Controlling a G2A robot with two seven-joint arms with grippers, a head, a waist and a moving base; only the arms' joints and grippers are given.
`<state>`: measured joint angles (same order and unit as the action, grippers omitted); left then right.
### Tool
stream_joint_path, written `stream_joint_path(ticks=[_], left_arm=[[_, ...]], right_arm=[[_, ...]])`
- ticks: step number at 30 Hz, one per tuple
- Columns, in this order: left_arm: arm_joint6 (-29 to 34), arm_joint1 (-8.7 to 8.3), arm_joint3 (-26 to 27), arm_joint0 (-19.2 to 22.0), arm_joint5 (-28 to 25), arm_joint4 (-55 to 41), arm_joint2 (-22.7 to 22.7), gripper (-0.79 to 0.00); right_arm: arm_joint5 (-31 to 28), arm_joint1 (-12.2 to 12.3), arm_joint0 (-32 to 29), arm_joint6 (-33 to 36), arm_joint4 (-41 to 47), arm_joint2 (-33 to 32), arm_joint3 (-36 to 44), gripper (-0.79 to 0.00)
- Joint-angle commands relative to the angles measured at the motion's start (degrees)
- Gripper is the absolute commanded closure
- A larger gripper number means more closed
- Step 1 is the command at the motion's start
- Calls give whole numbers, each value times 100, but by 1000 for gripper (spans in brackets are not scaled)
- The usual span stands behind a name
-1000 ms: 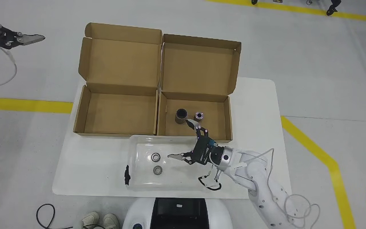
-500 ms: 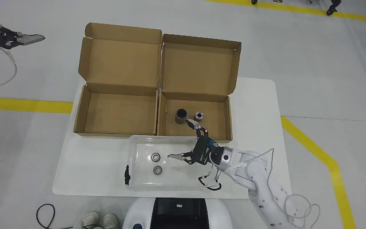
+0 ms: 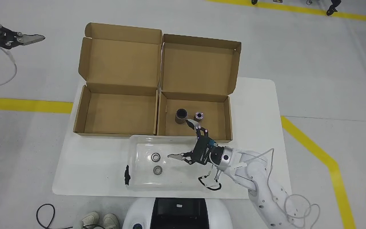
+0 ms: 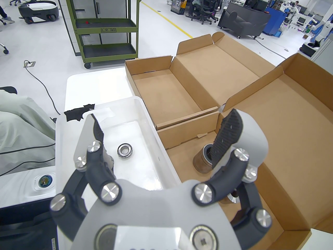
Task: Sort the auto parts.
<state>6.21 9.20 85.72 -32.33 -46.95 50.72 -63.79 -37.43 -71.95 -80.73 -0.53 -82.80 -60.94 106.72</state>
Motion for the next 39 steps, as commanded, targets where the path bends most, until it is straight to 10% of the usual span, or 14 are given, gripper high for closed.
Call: stream_joint_path(ticks=[1,22,39], left_arm=[[0,0,0,0,0,0,0,-785],[0,0,0,0,0,0,0,-785],[0,0,0,0,0,0,0,-785]], right_arm=[[0,0,0,-1,0,0,0,-785],[29,-5,80,213,-85,98,10,-785],[267,-653,2104,2330,958,2255,-1516,-785]])
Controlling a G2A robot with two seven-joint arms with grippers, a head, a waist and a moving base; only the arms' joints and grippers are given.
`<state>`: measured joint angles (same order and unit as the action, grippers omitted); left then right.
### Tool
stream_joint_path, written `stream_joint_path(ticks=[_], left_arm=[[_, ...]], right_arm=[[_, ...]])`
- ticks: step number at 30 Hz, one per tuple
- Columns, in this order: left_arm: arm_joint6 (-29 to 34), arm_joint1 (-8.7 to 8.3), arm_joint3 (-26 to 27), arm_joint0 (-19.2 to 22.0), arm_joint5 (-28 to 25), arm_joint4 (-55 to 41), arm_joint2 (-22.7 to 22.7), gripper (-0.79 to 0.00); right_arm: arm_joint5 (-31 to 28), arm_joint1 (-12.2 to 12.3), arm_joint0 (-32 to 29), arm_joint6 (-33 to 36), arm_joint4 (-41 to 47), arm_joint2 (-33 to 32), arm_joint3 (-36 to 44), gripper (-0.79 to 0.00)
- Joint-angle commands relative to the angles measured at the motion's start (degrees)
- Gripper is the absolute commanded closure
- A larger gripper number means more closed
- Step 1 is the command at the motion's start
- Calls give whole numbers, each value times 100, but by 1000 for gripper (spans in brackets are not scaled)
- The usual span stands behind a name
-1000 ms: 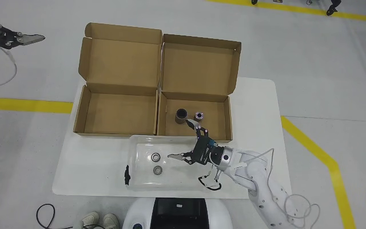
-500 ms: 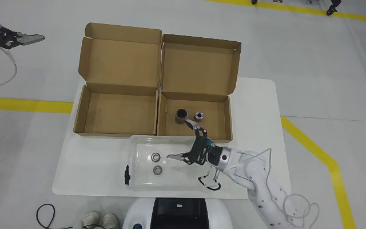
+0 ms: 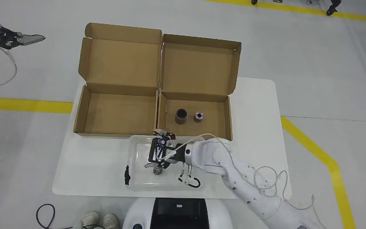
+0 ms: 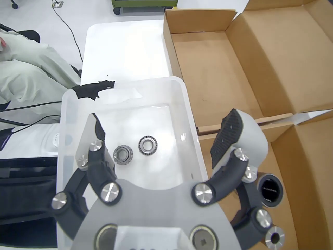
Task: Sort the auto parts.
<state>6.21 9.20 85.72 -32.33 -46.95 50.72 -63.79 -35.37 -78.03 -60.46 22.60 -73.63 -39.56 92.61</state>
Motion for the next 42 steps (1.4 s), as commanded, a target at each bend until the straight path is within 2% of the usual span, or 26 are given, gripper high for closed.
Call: stream_joint_path(ticks=[1,15,21,22,24,25,29,32,37,42], left_arm=[[0,0,0,0,0,0,0,-785],[0,0,0,0,0,0,0,-785],[0,0,0,0,0,0,0,-785],[0,0,0,0,0,0,0,-785],[0,0,0,0,0,0,0,-785],[0,0,0,0,0,0,0,-785],[0,0,0,0,0,0,0,-785],[0,0,0,0,0,0,0,-785],[0,0,0,0,0,0,0,-785],[0,0,0,0,0,0,0,-785]], right_arm=[[56,-84,139,34,76,217,-190,-785],[48,-113,188,19,28,303,-226,-785],[-18,-85,83,41,-432,413,-104,-785],[16,-89,78,74,-518,445,-101,-770],[74,-100,60,119,-632,507,-96,-631],[111,-104,52,135,-671,521,-98,-613],[300,-99,-12,165,-776,480,-158,-628],[328,-85,-71,219,-852,461,-175,-566],[426,-101,-137,384,-977,540,-235,-597],[577,-164,-119,480,-1063,674,-417,-576]])
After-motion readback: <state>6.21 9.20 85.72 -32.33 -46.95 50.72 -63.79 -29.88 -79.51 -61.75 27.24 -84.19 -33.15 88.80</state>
